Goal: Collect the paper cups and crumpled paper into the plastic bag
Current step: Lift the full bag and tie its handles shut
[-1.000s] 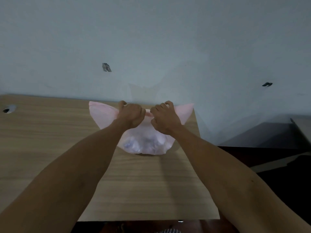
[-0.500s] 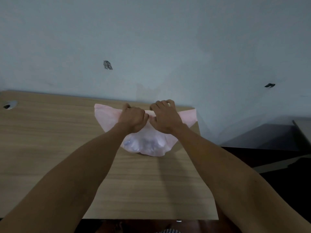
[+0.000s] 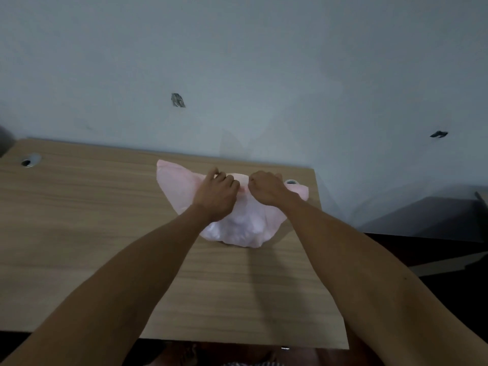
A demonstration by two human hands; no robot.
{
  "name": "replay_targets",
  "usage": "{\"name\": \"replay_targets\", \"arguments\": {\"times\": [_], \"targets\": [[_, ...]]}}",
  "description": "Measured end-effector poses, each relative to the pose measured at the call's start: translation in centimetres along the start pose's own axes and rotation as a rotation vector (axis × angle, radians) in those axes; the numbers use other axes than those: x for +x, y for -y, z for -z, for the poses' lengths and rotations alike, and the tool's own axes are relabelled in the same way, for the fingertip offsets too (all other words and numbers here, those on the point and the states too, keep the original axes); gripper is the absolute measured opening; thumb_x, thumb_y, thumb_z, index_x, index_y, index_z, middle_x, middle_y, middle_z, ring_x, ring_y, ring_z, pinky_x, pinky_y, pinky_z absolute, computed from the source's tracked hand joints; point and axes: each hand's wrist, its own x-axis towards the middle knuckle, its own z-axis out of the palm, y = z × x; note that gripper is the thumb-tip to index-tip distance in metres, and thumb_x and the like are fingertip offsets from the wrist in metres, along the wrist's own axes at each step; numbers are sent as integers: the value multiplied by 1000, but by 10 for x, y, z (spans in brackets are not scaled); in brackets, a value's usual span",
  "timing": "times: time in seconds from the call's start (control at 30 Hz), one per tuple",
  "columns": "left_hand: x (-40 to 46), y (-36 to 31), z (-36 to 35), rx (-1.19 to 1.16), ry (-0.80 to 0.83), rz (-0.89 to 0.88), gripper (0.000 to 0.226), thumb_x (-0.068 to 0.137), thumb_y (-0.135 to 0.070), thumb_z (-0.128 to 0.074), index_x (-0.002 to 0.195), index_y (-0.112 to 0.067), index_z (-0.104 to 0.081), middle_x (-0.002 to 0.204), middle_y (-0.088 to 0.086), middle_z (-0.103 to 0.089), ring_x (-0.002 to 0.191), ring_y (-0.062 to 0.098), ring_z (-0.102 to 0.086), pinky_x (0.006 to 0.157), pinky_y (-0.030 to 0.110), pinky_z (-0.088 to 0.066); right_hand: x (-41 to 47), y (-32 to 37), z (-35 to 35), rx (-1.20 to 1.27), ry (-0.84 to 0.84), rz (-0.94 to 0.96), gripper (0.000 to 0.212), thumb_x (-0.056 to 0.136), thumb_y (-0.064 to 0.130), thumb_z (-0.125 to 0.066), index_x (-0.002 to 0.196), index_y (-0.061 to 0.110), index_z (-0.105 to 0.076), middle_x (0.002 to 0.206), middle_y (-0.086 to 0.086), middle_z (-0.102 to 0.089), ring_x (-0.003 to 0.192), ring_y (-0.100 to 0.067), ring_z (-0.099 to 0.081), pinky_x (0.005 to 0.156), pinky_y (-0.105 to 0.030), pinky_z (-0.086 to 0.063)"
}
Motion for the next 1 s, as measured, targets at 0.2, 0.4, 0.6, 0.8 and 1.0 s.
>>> {"name": "replay_targets", "arguments": {"times": [0.2, 0.4, 0.6, 0.8, 1.0], "targets": [[21, 1, 9, -268, 299, 263, 41, 104, -34, -26, 76, -20, -53, 96, 3, -69, 93, 25, -63, 94, 44, -31, -20, -5, -21, -188, -325, 190, 41, 81, 34, -36, 105, 13, -63, 98, -7, -67, 88, -32, -61, 90, -46, -35], [17, 11, 6, -261, 175, 173, 36, 94, -40, -31, 81, -17, -56, 94, 4, -65, 90, 25, -59, 97, 45, -31, -23, -6, -27, -223, -212, 135, 36, 96, 25, -27, 95, 15, -61, 91, -7, -71, 86, -31, -61, 93, -47, -33], [-6, -12, -15, -42, -82, -90, 15, 88, -20, -49, 90, -11, -61, 86, 9, -58, 79, 29, -52, 84, 45, -39, -8, -4, -19, -97, -26, 59, 29, 104, 25, -30, 88, 19, -52, 102, -3, -70, 96, -27, -62, 91, -44, -29], [-3, -16, -29, -207, 53, 53, 30, 93, -17, -28, 91, -15, -58, 85, 8, -63, 75, 30, -55, 72, 40, -29, -7, -20, -17, 33, 136, -43, 35, 100, 47, -43, 112, 17, -56, 101, -1, -68, 102, -28, -61, 105, -51, -32], [8, -17, -34, -185, 209, 48, 26, 106, -27, -34, 107, -27, -60, 103, 0, -64, 97, 26, -60, 84, 42, -30, -10, -66, 19, -223, 466, -154, 66, 76, 80, -61, 100, 19, -63, 111, -3, -63, 115, -30, -59, 108, -53, -36]]}}
